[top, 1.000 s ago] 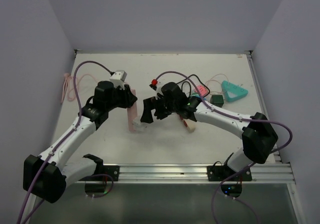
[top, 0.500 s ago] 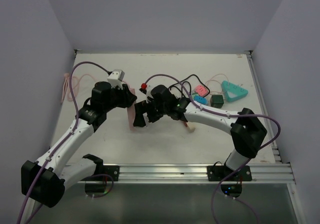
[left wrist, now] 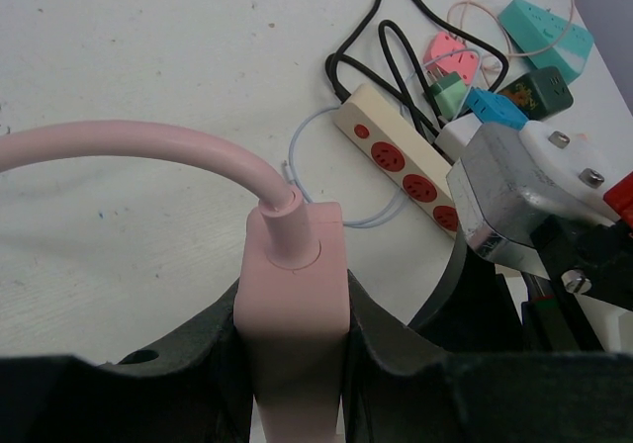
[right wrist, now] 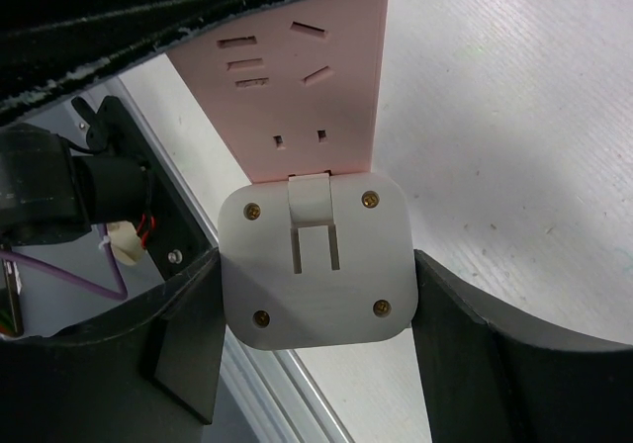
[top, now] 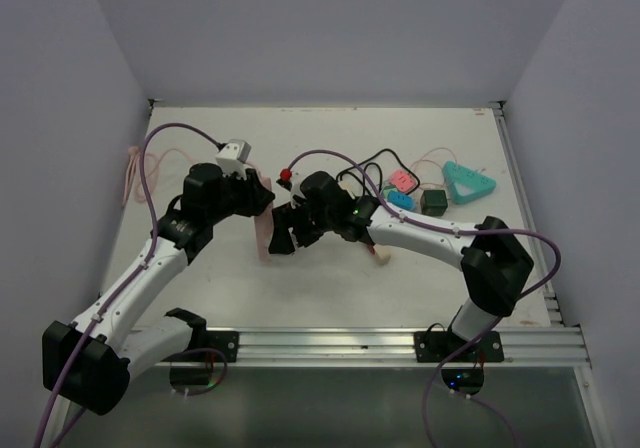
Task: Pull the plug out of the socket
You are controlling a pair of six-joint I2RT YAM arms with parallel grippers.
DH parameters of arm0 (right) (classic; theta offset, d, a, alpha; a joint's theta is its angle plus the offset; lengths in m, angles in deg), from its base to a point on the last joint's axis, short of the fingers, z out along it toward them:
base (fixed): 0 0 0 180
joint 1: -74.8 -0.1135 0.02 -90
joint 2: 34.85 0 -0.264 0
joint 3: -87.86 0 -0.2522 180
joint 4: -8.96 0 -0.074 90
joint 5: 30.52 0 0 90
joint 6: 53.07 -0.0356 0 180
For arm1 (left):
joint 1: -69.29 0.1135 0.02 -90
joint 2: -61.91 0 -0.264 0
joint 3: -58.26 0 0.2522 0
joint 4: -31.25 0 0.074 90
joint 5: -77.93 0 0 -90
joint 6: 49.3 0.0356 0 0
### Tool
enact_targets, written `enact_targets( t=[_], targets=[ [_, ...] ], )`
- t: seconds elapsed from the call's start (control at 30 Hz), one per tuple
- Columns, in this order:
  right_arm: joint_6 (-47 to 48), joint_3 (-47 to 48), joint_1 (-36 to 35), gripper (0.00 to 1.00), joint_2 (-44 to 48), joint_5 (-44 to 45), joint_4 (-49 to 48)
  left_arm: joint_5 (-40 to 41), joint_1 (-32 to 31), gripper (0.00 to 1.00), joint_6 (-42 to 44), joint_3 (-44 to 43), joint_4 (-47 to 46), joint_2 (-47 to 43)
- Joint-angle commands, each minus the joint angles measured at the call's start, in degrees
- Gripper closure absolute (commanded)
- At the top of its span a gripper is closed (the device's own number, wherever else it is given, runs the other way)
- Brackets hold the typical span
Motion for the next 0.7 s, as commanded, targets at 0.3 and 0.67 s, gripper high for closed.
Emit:
enact_targets(
  t=[0.3,0.67],
  targets=[
    [0.90,1.28,0.01,1.00,4.38,3.03,-1.46,-2.82,-0.15,0.29,-2.14,0.78,-0.94,-3.11],
    [0.37,1.63,0.01,1.00,2.45,2.06,-3.05,-2.29,-0.15,0.18,-10.31,7.46,0.56,-4.43]
  ],
)
